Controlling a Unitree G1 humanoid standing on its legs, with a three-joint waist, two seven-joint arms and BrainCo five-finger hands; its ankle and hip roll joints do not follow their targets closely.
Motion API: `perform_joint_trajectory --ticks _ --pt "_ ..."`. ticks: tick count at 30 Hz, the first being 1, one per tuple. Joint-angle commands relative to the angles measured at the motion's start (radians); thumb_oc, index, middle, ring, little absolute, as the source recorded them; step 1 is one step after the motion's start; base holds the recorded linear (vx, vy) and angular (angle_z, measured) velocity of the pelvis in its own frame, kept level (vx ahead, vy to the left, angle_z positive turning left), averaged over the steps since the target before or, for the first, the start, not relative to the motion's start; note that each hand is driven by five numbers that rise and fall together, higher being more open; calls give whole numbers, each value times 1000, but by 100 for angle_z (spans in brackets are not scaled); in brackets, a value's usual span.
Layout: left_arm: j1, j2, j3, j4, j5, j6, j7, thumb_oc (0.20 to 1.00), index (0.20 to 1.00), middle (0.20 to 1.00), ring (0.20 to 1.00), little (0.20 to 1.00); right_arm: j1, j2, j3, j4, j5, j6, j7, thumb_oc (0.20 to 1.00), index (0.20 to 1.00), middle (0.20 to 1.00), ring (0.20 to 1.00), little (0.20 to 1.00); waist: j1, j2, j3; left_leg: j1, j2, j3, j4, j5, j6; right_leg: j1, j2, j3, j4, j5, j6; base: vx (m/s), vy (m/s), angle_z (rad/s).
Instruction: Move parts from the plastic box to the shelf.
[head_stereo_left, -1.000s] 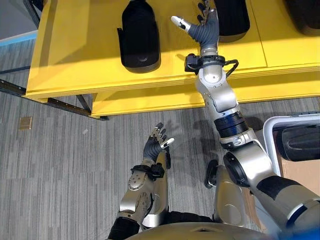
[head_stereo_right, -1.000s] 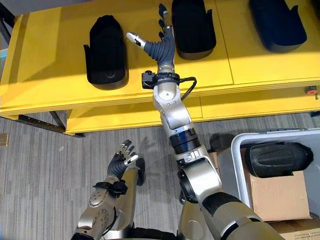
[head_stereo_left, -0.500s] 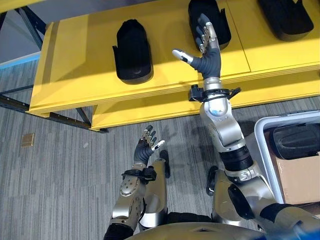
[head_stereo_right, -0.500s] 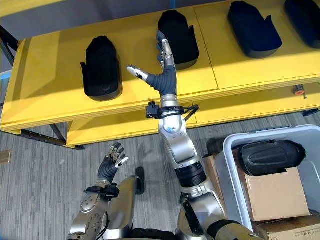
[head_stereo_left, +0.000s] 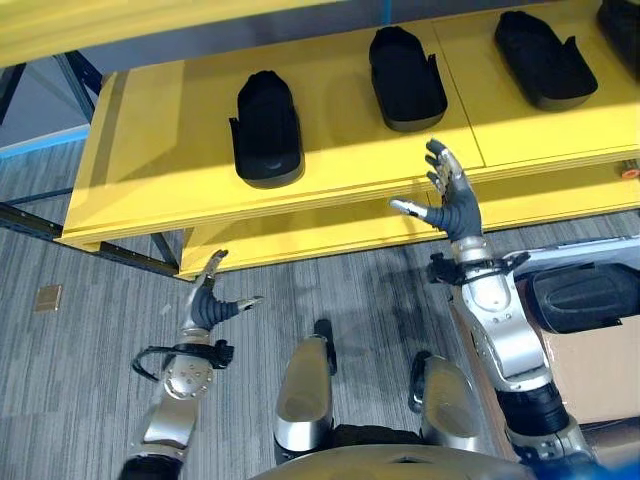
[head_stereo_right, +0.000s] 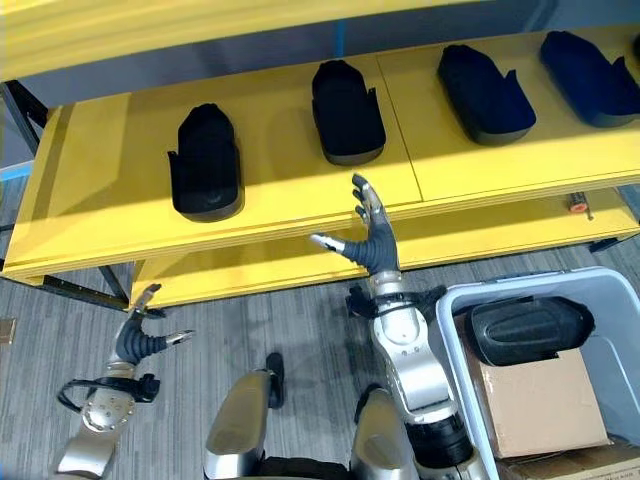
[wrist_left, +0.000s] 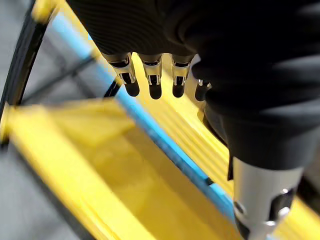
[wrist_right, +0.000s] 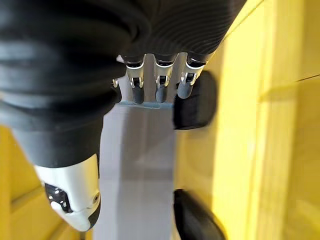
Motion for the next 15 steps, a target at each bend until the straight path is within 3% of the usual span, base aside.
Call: perform_joint_trajectory --ticks 1,15 --pt "-34 -9 -10 -18 90 38 102 1000 1000 1000 1000 1000 -42 73 -34 -32 23 -27 -6 1000 1000 1000 1000 1000 -6 -46 -20 127 34 -3 -94 226 -63 4 -80 59 16 338 50 0 0 0" --pt "-316 94 -191 221 120 103 148 1000 1000 1000 1000 1000 -87 162 -51 28 -6 -5 -17 1000 1000 1000 1000 1000 -36 -86 -20 91 39 1 -89 224 -79 -35 -90 56 18 329 30 2 -12 0"
